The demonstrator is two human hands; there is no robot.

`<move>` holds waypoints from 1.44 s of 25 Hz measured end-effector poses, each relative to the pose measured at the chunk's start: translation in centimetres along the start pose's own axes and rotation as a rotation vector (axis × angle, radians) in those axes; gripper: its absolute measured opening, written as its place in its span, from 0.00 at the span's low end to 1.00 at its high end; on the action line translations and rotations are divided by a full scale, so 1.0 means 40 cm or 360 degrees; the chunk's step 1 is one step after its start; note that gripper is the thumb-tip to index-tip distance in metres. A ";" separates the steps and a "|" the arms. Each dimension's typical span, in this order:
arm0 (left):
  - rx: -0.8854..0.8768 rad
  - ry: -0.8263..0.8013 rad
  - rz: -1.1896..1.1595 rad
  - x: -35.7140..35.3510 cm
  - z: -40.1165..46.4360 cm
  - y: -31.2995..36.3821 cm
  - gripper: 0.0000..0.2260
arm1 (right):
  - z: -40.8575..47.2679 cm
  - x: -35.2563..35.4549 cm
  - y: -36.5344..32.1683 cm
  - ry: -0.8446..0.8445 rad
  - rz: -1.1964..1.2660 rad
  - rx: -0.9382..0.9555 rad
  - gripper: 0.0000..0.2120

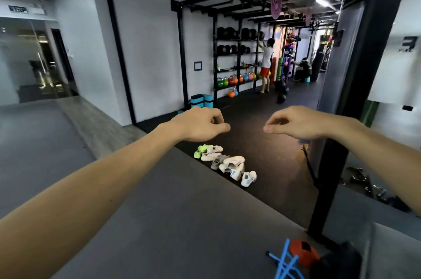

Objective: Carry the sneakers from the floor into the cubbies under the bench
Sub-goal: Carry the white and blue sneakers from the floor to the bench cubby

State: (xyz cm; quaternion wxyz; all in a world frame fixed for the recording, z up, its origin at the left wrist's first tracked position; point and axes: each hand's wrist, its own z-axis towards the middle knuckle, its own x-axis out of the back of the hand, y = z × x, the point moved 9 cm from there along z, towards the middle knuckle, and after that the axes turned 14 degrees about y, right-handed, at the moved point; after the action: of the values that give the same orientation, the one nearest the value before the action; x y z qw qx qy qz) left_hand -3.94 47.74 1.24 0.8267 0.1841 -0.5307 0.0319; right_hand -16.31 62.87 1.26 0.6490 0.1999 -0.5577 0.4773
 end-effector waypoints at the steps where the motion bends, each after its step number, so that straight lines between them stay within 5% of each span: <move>1: 0.0001 -0.0011 0.0011 -0.012 0.032 -0.039 0.17 | 0.048 -0.020 0.003 0.0004 -0.0005 -0.0011 0.19; 16: -0.0064 -0.0043 0.0117 -0.290 0.822 -0.447 0.19 | 0.889 -0.257 0.338 0.0021 -0.0029 -0.0044 0.21; 27: -0.0277 -0.0163 -0.0066 -0.603 1.508 -0.605 0.18 | 1.447 -0.387 0.751 0.0091 0.0028 -0.0247 0.24; 36: -0.0414 -0.0257 -0.0151 -0.911 2.078 -0.619 0.18 | 1.814 -0.489 1.161 0.0194 0.0220 -0.0498 0.10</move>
State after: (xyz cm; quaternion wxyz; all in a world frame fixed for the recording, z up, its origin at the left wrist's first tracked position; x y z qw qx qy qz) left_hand -85.59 1.80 -7.21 0.7987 0.1022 -0.5859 -0.0910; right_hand -92.60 19.24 -7.69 0.6704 0.0282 -0.5972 0.4394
